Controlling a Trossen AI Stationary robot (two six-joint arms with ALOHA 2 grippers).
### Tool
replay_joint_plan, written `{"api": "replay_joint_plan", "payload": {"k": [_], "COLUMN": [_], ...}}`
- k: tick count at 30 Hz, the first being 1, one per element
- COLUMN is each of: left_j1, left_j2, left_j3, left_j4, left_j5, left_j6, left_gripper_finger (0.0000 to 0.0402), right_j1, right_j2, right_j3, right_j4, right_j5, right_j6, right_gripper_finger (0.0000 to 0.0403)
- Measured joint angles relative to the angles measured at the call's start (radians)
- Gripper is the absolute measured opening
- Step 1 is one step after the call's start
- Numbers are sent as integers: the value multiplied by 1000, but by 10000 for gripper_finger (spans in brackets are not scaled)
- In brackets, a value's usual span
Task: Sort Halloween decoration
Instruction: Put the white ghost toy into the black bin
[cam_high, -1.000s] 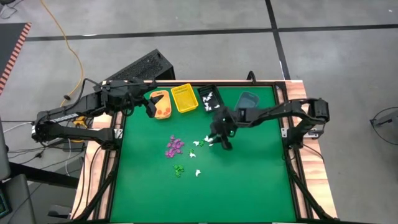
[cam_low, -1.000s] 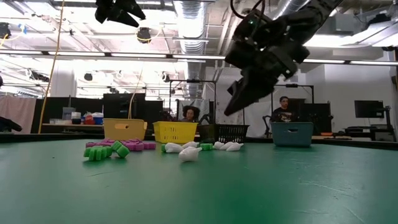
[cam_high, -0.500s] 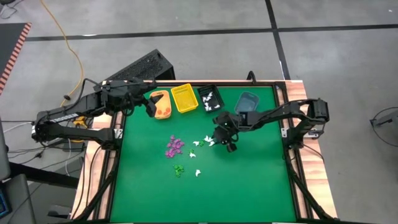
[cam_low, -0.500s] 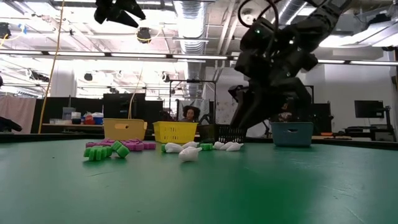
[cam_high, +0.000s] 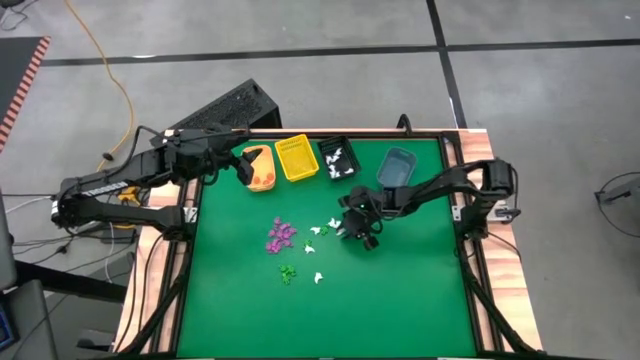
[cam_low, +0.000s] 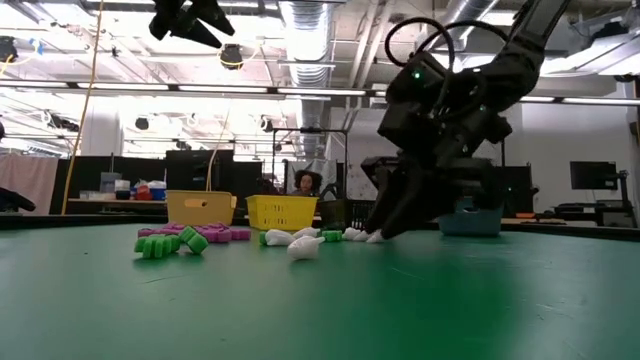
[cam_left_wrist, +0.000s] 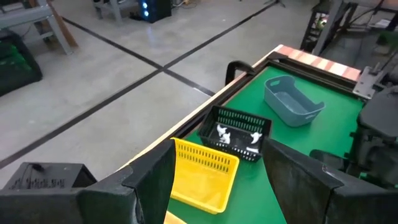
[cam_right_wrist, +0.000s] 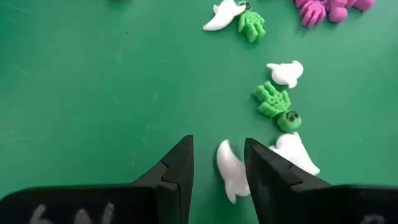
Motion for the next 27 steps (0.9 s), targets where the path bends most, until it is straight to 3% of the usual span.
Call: {"api": "replay_joint_plan", "payload": {"k": [18,27], "left_j1": [0,0], "left_j2": [33,33], "left_j3": [0,0], "left_j4": [-8,-9], "left_j5": [-1,-1], "left_j6": [-13,-17], "left_gripper_finger": [232,231], "right_j1": [-69,-37], "right_j2": [71,119], "right_j3": [-3,-37], "right_j4": [13,52], "right_j5": [-40,-6], "right_j6": [67,145], "right_gripper_finger": [135,92]}}
